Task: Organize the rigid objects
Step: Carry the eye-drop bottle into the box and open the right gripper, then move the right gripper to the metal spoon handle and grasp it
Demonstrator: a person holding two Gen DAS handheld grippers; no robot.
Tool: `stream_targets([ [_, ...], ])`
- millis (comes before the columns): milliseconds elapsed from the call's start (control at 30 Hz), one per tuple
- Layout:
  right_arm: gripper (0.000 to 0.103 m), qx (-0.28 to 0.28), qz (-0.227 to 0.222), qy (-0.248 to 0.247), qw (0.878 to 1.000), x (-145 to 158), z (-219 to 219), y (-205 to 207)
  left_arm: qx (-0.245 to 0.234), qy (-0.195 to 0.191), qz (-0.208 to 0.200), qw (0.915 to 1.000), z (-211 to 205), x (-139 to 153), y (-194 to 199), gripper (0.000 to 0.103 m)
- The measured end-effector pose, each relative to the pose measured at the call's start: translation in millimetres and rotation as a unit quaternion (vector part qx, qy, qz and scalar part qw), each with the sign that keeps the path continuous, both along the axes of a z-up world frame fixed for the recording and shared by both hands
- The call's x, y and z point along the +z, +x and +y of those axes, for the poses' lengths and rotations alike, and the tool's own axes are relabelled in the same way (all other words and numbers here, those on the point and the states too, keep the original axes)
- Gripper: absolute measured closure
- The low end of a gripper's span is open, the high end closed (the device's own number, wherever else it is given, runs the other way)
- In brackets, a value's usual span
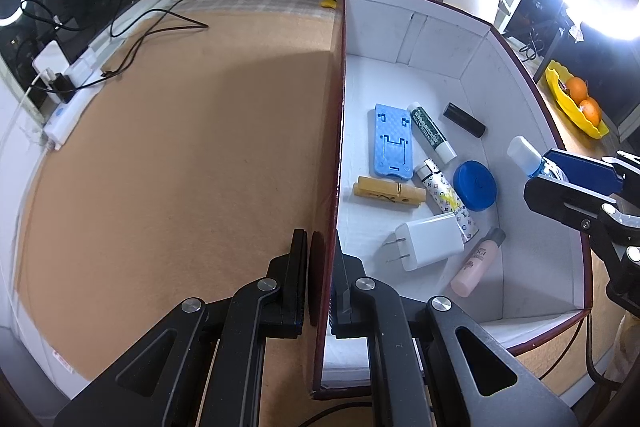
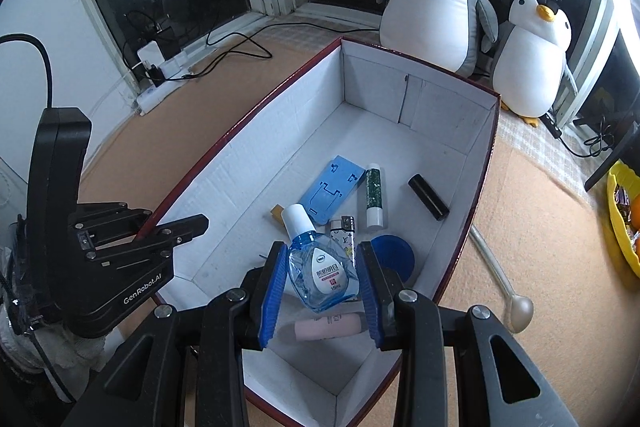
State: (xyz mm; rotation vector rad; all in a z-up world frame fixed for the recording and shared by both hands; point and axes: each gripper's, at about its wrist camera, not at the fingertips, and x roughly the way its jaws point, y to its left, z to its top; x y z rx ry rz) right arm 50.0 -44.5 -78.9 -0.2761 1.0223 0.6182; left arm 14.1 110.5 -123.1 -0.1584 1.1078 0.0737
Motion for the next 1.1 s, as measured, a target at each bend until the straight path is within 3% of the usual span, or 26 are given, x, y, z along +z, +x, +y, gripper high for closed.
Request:
stream_targets([
  [433,0.068,-0.017,-0.006,0.034,0.999,12,-17,2,0.001,0.004,0.004,1.0,-2,-2,0,0.096],
  [700,0.068,-0.086,-0.014,0.056,0.995,17,-86,6,0.002,0.007,0.006,1.0,-2,-2,1,0.096],
  [867,0.065,-0.129,-0.001,0.036,0.991,2,-133,15,0.0,0.014,0.008,0.9999,-3,-1,2,0.096],
  [1100,0.065,-0.153,0.005,0.008,0.988,-18,-163,31,0.001,0.022,0.012,0.9997,-5,0,3,0.096],
])
